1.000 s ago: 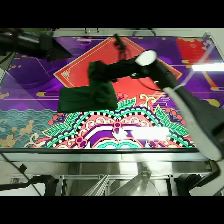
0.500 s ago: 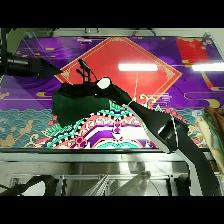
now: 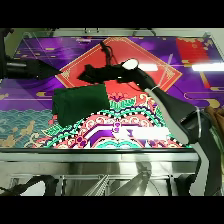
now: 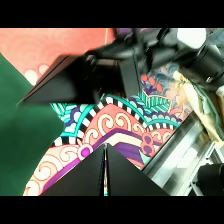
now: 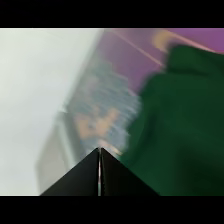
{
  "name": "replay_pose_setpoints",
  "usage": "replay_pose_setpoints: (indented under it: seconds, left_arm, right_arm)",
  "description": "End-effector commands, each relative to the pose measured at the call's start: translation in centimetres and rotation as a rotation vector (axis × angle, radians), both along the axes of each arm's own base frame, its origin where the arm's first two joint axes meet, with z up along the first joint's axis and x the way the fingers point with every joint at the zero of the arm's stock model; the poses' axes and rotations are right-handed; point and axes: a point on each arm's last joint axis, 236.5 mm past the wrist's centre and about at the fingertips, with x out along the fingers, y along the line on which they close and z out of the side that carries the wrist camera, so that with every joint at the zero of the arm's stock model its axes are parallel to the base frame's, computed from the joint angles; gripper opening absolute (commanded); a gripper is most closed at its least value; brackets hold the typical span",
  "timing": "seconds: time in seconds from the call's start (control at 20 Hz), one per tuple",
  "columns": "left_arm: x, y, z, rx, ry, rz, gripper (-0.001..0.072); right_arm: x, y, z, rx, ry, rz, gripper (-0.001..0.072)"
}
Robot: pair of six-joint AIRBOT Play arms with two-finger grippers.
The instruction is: Fold the shirts.
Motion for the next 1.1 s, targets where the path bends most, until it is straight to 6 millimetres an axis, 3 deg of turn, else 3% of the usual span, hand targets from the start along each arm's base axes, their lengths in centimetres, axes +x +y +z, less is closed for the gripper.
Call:
replay_pose_setpoints:
  seconds: [0.0, 0.05, 0.1, 0.3, 0.4, 0.55, 0.9, 0.95, 1.0, 1.05]
  left_arm:
    - [0.0, 1.3, 0.1, -0.010, 0.004, 0.021, 0.0015]
    - [0.3, 1.7, 0.1, -0.009, 0.001, 0.035, 0.0015]
    - [0.4, 1.9, 0.1, -0.009, 0.001, 0.043, 0.0015]
    - [0.2, 1.9, 0.1, -0.005, -0.002, 0.032, 0.0016]
    - [0.2, 1.9, 0.1, -0.002, -0.008, 0.030, 0.0015]
    - [0.2, 1.9, 0.1, 0.002, -0.017, 0.025, 0.0016]
    - [0.2, 1.9, 0.1, 0.007, -0.028, 0.016, 0.0016]
    - [0.1, 1.9, 0.1, 0.007, -0.026, 0.012, 0.0016]
    - [0.0, 1.8, 0.0, 0.007, -0.023, 0.009, 0.0015]
    - [-0.1, 1.8, 0.0, 0.006, -0.022, 0.005, 0.0015]
  right_arm:
    - [0.8, -8.4, -7.4, -0.412, 0.118, -0.060, 0.0305]
    - [1.1, -9.7, -8.7, -0.469, 0.122, -0.074, 0.0580]
    - [1.4, -10.5, -9.8, -0.503, 0.118, -0.078, 0.0641]
    - [2.1, -12.1, -13.3, -0.535, 0.198, -0.112, 0.0642]
    - [1.8, -11.5, -14.4, -0.506, 0.245, -0.104, 0.0642]
    - [0.8, -9.4, -15.5, -0.424, 0.331, -0.085, 0.0641]
    - [-2.8, -2.1, -15.5, -0.190, 0.420, 0.025, 0.0633]
    - [-3.2, -1.5, -15.4, -0.177, 0.420, 0.037, 0.0502]
    - [-3.3, -1.1, -15.1, -0.163, 0.404, 0.047, 0.0260]
    - [-3.2, -0.7, -14.5, -0.135, 0.399, 0.050, 0.0138]
